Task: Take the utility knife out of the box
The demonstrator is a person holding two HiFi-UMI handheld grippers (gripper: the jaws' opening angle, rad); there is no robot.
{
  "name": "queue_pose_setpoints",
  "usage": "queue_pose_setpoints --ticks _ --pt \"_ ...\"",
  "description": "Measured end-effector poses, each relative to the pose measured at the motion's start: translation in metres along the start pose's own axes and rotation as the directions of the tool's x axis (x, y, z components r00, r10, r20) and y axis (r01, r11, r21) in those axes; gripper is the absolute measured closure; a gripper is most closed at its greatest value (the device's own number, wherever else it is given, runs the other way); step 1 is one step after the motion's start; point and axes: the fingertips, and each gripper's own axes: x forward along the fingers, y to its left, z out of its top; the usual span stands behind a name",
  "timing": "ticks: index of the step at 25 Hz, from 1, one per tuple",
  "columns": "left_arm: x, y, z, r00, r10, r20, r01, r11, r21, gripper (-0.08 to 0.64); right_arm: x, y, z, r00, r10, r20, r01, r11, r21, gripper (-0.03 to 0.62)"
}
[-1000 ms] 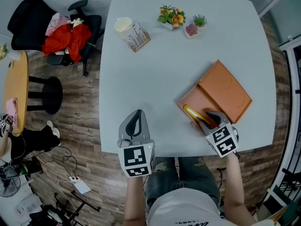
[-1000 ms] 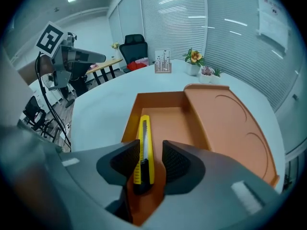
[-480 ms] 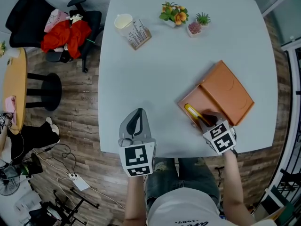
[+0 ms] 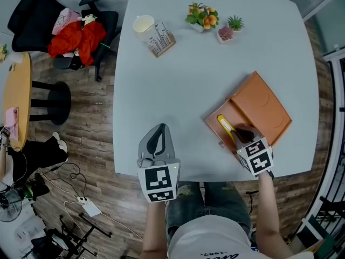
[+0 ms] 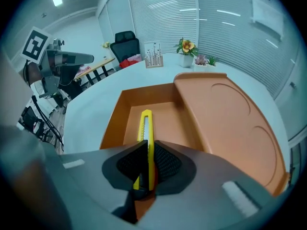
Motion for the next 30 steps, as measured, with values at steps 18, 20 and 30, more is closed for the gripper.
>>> queue_pose_setpoints --ticks 18,20,30 --pt "-0.003 -0.002 -0.004 1.000 -0.003 -0.006 0.003 1.000 0.002 0.560 0.015 0.014 -0.003 0.998 -0.045 -0.043 0.039 0.990 -0.138 0.437" --pt "-0.004 -0.001 -0.004 1.000 -0.003 -0.005 0.003 1.000 0.000 0.560 0.016 0.014 -0.003 0.998 -0.046 -0.039 0.041 0.991 -0.124 0.439" --pt "-0.010 0.000 0.003 1.000 -0.005 0.022 0.005 1.000 -0.002 0.560 -0.004 0.008 0.016 0.997 -0.064 0.053 0.066 0.997 -0.033 0.440"
